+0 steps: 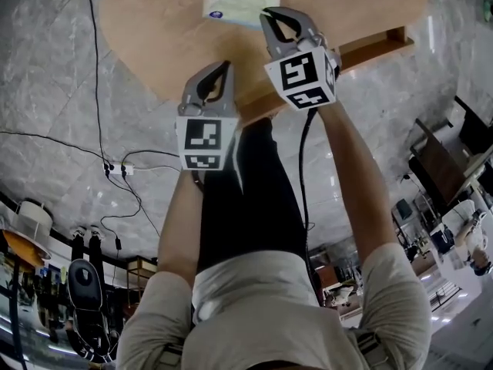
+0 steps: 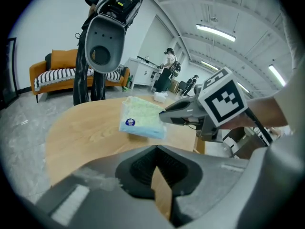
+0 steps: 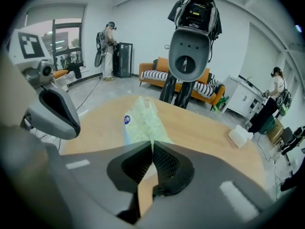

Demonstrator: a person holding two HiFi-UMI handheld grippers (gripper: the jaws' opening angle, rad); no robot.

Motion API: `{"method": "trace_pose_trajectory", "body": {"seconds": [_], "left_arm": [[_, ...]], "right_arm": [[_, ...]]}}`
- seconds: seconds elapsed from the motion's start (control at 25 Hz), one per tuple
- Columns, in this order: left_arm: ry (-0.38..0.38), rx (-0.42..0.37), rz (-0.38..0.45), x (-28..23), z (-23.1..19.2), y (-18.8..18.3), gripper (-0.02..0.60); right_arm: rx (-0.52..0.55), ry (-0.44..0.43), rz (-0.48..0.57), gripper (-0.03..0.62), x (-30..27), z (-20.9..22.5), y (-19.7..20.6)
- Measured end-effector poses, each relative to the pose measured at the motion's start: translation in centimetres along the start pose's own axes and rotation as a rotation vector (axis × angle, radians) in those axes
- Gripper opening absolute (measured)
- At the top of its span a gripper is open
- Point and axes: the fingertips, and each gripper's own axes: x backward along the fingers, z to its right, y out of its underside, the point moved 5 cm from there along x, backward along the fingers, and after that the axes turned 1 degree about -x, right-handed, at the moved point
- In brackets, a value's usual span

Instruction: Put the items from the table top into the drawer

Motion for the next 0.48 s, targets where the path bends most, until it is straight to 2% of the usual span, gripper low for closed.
{"method": "trace_pose_trajectory", "body": {"seconds": [0.48], "left_arm": [[0.037, -0.020, -0.025, -1.4, 6.8, 1.7, 0.020]], "right_arm": [[-0.007, 0.031, -0.006, 0.007, 6.0, 1.1, 5.7]]}}
